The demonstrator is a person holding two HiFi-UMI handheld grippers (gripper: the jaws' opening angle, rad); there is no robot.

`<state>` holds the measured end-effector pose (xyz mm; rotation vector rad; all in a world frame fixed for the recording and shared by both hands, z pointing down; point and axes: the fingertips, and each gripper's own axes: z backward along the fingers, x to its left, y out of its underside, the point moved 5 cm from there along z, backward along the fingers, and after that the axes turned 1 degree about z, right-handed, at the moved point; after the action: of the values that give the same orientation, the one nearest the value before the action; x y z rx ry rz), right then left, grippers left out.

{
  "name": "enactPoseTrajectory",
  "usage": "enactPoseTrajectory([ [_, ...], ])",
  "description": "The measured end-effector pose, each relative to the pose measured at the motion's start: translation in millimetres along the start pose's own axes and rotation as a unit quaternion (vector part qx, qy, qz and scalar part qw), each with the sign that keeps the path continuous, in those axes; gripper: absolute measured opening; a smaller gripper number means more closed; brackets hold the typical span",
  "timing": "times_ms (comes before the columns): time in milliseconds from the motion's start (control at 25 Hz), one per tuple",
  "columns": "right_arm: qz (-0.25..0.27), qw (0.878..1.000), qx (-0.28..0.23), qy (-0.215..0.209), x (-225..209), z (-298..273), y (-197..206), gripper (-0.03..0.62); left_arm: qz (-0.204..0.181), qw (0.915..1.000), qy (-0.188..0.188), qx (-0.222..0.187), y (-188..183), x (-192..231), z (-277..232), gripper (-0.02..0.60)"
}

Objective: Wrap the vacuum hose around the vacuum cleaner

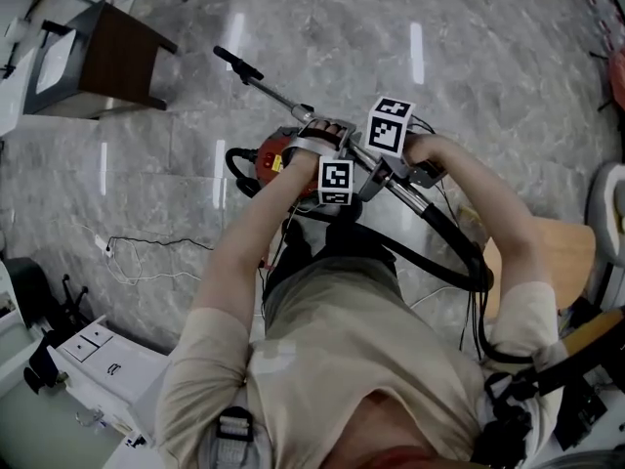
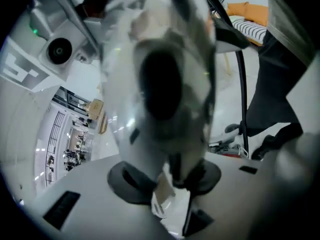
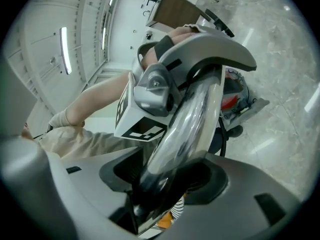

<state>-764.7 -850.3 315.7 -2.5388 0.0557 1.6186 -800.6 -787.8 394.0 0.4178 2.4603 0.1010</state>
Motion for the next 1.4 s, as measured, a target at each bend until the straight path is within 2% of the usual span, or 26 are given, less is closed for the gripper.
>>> enactPoseTrajectory([
  [40,0.003,1.000,0.006,0.002,1,-2,-3,0.221,-0.001,1.0000,0.000,0.005,5,0,1,0.144],
  [120,0.006,1.000,0.017,0.008,3,-5,-10,0.221,-0.004,0.9999,0.006,0.009,13,-1,4,0.126],
  [200,0.008,0.999,0.027,0.016,6,-8,-19,0.221,0.002,1.0000,0.003,0.009,23,-3,8,0.127],
  [400,0.011,0.998,0.051,0.038,21,-23,-62,0.227,0.038,0.9985,-0.036,0.013,69,-5,22,0.127],
  [520,0.002,0.997,0.065,0.050,30,-38,-95,0.229,0.045,0.9985,-0.028,0.012,104,-12,32,0.127],
  [640,-0.016,0.997,0.070,0.042,43,-58,-132,0.229,0.041,0.9992,0.003,0.001,142,-25,48,0.124],
  [760,-0.040,0.997,0.068,0.015,58,-86,-167,0.228,0.028,0.9978,0.054,-0.027,177,-47,67,0.124],
  [920,-0.061,0.994,0.089,0.007,80,-109,-191,0.229,0.015,0.9885,0.105,-0.108,200,-67,93,0.120],
  [1000,-0.068,0.993,0.095,0.010,86,-116,-199,0.229,0.017,0.9829,0.131,-0.128,208,-74,100,0.115],
  [1080,-0.076,0.993,0.094,-0.001,89,-122,-205,0.229,0.016,0.9792,0.160,-0.124,213,-81,104,0.112],
  [1200,-0.084,0.993,0.078,-0.039,90,-123,-211,0.229,0.017,0.9745,0.194,-0.112,218,-85,107,0.112],
  [1320,-0.082,0.992,0.044,-0.080,85,-117,-216,0.232,0.017,0.9696,0.225,-0.096,223,-87,103,0.112],
  [1400,-0.065,0.993,0.021,-0.092,77,-115,-218,0.251,0.012,0.9659,0.245,-0.083,226,-91,99,0.112],
])
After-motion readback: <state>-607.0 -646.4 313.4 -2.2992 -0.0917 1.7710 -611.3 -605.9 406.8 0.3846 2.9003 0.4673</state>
